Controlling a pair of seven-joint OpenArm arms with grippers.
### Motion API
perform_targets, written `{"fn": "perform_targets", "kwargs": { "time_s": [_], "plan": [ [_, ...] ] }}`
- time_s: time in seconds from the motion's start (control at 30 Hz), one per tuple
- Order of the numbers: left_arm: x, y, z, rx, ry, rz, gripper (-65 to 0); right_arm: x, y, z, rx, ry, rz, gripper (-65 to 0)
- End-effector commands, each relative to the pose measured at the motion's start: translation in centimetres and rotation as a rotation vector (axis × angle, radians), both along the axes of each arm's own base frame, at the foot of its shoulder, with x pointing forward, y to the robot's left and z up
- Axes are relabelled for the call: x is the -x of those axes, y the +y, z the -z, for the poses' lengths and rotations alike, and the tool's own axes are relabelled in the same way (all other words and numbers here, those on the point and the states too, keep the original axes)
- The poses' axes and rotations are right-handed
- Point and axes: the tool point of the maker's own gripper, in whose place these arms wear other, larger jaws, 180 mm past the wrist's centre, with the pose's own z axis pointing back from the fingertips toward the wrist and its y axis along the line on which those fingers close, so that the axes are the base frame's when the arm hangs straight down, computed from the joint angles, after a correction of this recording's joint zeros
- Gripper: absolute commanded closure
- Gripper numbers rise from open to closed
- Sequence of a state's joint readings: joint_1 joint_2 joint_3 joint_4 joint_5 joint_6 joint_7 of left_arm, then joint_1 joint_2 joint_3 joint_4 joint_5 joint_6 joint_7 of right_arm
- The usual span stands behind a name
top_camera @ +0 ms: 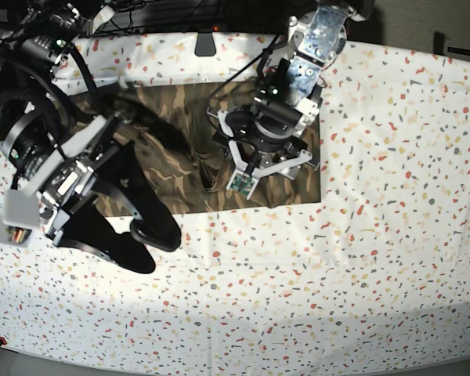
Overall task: Fold the T-shirt properly
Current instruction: 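Press the folded shirt flat with the left gripper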
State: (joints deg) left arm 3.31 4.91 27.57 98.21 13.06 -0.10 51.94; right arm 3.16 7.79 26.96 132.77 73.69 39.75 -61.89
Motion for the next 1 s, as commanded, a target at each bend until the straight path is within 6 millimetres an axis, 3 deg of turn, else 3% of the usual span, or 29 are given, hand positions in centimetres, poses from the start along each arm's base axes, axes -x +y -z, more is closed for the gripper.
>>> {"fn": "perform_targets", "kwargs": {
  "time_s": [0.0,0.13,0.27,0.53,0.67,0.97],
  "plan": [
    [-1.2,-0.9,-1.9,0.035,-0.080,0.006,-40.1,0.4,0.2,-1.2,-0.017,-0.047,-0.018,-27.8],
    [-2.0,-1.5,-3.2,0.065,-0.162,0.013,-40.1,0.4,0.2,-1.1,-0.015,-0.045,-0.018,-27.8],
    [-2.9,-1.1,-3.3,0.017,-0.207,0.016,-40.1,0.4,0.2,-1.1,-0.012,-0.043,-0.018,-27.8],
    [-5.5,-2.1,0.9,-0.032,-0.125,0.039,-40.1,0.1,0.1,-0.8,0.004,-0.037,0.000,-27.8],
    [-6.4,-3.3,0.2,-0.024,-0.109,0.044,-40.1,0.1,0.0,-0.7,0.008,-0.035,0.004,-27.8],
    [-7.0,-3.7,-0.7,0.000,-0.152,0.048,-40.1,0.1,0.0,-0.6,0.013,-0.030,0.004,-27.8]
  ]
}}
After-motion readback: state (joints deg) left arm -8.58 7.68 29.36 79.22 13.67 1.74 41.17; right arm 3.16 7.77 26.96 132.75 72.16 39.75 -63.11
